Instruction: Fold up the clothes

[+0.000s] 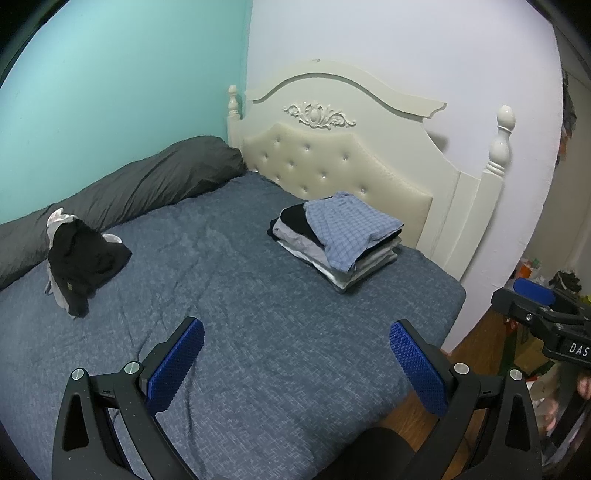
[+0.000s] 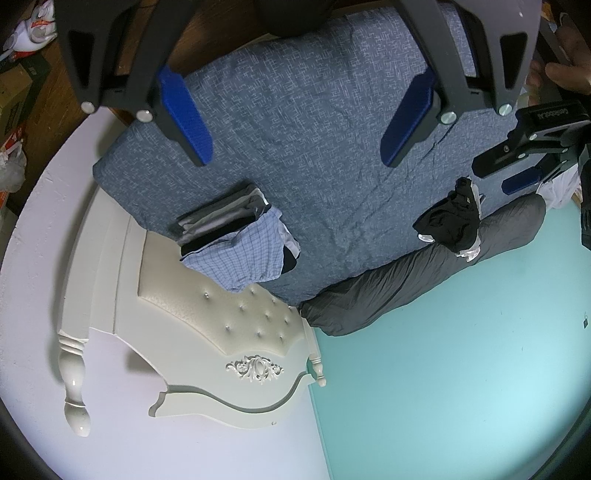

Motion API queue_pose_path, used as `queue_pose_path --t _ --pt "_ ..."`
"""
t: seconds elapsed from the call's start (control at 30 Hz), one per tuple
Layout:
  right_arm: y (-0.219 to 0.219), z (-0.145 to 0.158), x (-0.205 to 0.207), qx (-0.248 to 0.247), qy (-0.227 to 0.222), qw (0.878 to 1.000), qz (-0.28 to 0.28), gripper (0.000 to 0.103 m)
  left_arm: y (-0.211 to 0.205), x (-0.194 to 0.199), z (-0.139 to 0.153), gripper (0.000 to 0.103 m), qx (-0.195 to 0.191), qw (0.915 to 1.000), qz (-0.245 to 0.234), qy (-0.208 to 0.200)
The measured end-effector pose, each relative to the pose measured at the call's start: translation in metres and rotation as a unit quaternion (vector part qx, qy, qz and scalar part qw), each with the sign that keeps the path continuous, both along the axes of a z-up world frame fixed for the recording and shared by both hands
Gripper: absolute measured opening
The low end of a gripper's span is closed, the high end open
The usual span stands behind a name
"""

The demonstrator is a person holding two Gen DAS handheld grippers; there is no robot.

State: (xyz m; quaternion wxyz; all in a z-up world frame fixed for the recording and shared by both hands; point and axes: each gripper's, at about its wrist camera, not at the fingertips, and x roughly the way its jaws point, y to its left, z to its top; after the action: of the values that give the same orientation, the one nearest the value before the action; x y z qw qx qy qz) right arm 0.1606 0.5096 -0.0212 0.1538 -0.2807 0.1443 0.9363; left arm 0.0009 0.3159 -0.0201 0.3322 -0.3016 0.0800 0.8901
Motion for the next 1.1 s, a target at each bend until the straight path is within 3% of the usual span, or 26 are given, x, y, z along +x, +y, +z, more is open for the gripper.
queue_pose_path --t 1.1 --pt "-0.0014 -0.0017 -0.0012 -0.003 -0.003 1.000 -0.001 0.093 0.0011 -0.0028 -0.0059 0.103 -0.005 1.0000 0.003 -0.003"
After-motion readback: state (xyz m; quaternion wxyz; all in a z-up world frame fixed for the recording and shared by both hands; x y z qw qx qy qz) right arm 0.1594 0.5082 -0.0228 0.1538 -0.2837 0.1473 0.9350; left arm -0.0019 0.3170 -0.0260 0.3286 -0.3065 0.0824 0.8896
